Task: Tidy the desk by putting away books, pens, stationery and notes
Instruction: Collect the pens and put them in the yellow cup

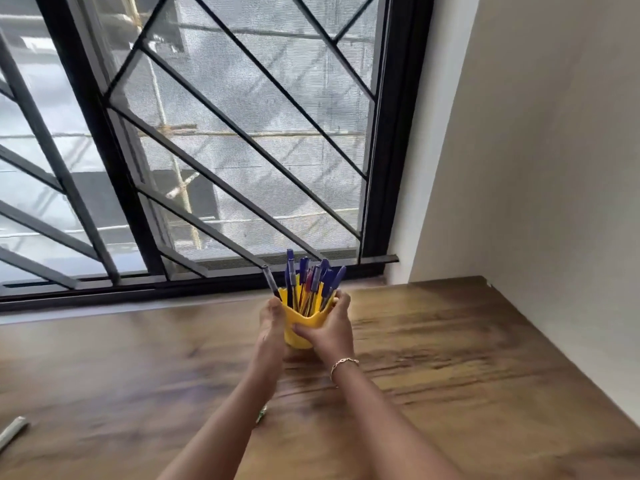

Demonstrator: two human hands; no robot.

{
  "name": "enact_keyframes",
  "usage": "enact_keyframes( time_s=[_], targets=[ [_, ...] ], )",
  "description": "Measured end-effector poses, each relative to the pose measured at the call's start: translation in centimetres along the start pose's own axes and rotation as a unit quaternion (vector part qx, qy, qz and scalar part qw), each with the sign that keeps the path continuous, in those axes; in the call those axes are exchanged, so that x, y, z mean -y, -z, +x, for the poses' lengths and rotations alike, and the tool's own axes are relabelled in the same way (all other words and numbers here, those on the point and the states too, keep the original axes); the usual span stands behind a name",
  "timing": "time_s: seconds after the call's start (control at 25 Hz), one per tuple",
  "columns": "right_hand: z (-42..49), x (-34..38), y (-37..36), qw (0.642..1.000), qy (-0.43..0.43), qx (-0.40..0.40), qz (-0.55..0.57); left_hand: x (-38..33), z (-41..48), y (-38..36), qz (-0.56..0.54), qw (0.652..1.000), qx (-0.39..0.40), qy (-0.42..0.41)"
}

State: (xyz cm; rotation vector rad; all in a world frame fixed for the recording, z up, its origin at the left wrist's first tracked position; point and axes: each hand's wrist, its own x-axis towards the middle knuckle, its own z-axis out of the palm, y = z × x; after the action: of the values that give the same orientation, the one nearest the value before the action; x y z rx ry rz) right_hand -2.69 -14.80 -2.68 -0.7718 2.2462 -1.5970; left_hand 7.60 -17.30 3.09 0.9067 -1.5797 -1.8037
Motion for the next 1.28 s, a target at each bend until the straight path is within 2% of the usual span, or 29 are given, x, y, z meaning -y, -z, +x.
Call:
enact_keyframes(
  time_s=[0.16, 0.28, 0.48, 0.6, 0.68, 0.92, 1.04, 1.28],
  targets=[
    [0.5, 0.3, 4.5, 0.999, 0.009, -0.046, -0.009, 0.3, -0.7, -3.1, 0.016, 0.997, 0.053, -0.045],
    [0.7, -0.4, 10.0, 0.995, 0.016, -0.098, -0.019, 1.8, -1.4, -5.9, 0.045, 0.992, 0.113, -0.030],
    [2.3, -3.6, 19.7, 0.974, -0.025, -0.216, -0.060, 4.2, -2.6, -8.7, 0.053, 0.984, 0.171, -0.023],
    [4.0, -5.4, 23.2, 0.965, -0.048, -0.250, -0.069, 5.4, -2.1, -9.3, 0.062, 0.983, 0.162, -0.059],
    [5.4, -6.3, 24.7, 0.959, -0.062, -0.272, -0.051, 6.3, -1.1, -9.4, 0.081, 0.987, 0.126, -0.065],
    [8.9, -7.9, 25.9, 0.943, -0.083, -0.323, -0.009, 6.8, 0.3, -9.3, 0.087, 0.989, 0.086, -0.080],
    [9.7, -8.6, 25.9, 0.938, -0.094, -0.333, -0.005, 6.4, 0.5, -9.9, 0.073, 0.991, 0.043, -0.101],
    [10.0, -9.3, 25.9, 0.942, -0.095, -0.321, -0.019, 6.7, 0.6, -9.8, 0.077, 0.987, 0.039, -0.132]
  ],
)
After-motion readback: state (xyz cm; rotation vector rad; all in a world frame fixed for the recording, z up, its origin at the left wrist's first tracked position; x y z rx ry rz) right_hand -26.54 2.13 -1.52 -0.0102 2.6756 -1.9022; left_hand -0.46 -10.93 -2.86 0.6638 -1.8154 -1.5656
